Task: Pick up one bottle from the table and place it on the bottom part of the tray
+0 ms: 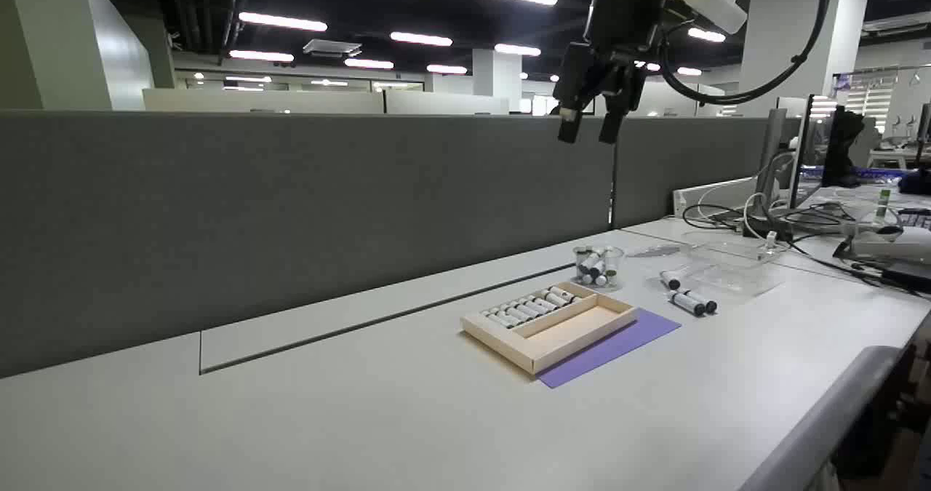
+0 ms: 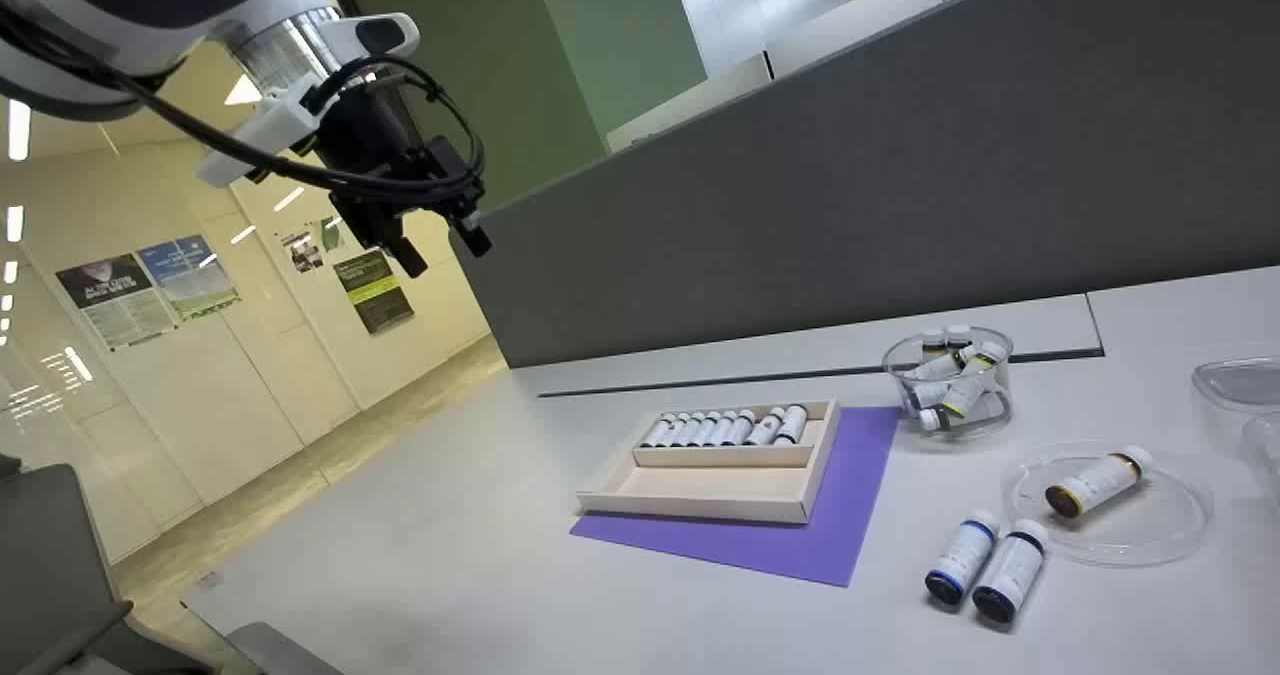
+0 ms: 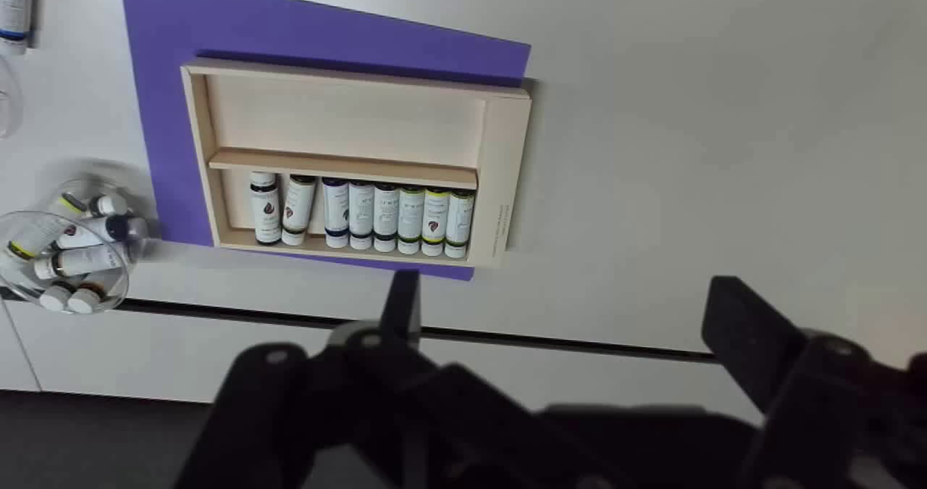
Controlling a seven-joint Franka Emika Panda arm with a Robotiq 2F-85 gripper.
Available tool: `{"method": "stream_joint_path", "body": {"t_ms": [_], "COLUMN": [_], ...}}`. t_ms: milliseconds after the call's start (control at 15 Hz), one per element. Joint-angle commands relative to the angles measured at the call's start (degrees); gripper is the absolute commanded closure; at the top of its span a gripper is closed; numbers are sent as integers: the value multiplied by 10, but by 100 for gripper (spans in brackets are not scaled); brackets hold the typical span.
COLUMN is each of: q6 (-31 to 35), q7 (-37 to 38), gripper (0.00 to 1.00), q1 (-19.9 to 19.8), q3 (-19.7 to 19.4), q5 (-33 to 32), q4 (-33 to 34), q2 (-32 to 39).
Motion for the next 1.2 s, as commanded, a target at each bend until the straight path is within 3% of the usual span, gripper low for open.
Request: {"method": "stream_joint_path", "body": {"t_ms": [0,667,1133], "q6": [-1,-1,6], "q7": [1,1,-121], "gripper": [0,0,0], "q1": [3,3,-40], "q3": [-3,-3,-96], "q5": [-2,-2,6], "q4": [1,1,51], "q2": [0,0,89]}}
